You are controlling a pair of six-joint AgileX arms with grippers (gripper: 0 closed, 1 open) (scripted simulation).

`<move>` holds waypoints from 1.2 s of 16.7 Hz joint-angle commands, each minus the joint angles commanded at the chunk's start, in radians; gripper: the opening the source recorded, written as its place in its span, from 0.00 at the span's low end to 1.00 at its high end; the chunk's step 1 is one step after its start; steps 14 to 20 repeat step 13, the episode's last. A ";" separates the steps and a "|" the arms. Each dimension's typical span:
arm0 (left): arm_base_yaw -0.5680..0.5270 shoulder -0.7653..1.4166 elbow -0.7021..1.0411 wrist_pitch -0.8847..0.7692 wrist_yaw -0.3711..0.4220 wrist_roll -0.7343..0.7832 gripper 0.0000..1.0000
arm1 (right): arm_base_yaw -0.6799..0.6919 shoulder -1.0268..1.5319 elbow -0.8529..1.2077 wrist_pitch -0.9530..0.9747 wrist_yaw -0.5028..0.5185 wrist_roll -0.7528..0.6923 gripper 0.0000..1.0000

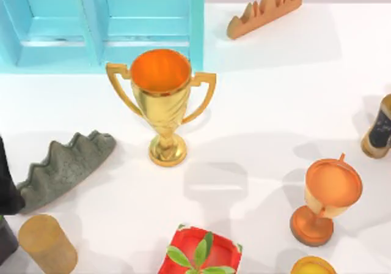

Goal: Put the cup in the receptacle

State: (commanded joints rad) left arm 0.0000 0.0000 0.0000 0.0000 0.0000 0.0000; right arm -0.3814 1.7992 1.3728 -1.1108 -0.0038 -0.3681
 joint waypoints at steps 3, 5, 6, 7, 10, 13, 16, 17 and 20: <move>0.000 0.000 0.000 0.000 0.000 0.000 1.00 | 0.000 0.000 0.000 0.000 0.000 0.000 0.68; 0.000 0.000 0.000 0.000 0.000 0.000 1.00 | 0.000 0.000 0.000 0.000 0.000 0.000 0.83; 0.000 0.000 0.000 0.000 0.000 0.000 1.00 | 0.000 0.000 0.000 0.000 0.000 0.000 0.90; 0.000 0.000 0.000 0.000 0.000 0.000 1.00 | 0.000 0.000 0.000 0.000 0.000 0.000 0.98; 0.000 0.000 0.000 0.000 0.000 0.000 1.00 | 0.000 0.000 0.000 0.000 0.000 0.000 1.00; 0.000 0.000 0.000 0.000 0.000 0.000 1.00 | 0.000 0.000 0.000 0.000 0.000 0.000 1.00; 0.000 0.000 0.000 0.000 0.000 0.000 1.00 | 0.000 0.000 0.000 0.000 0.000 0.000 1.00; 0.000 0.000 0.000 0.000 0.000 0.000 1.00 | 0.000 0.000 0.000 0.000 0.000 0.000 1.00; 0.000 0.000 0.000 0.000 0.000 0.000 1.00 | 0.000 0.000 0.000 0.000 0.000 0.000 1.00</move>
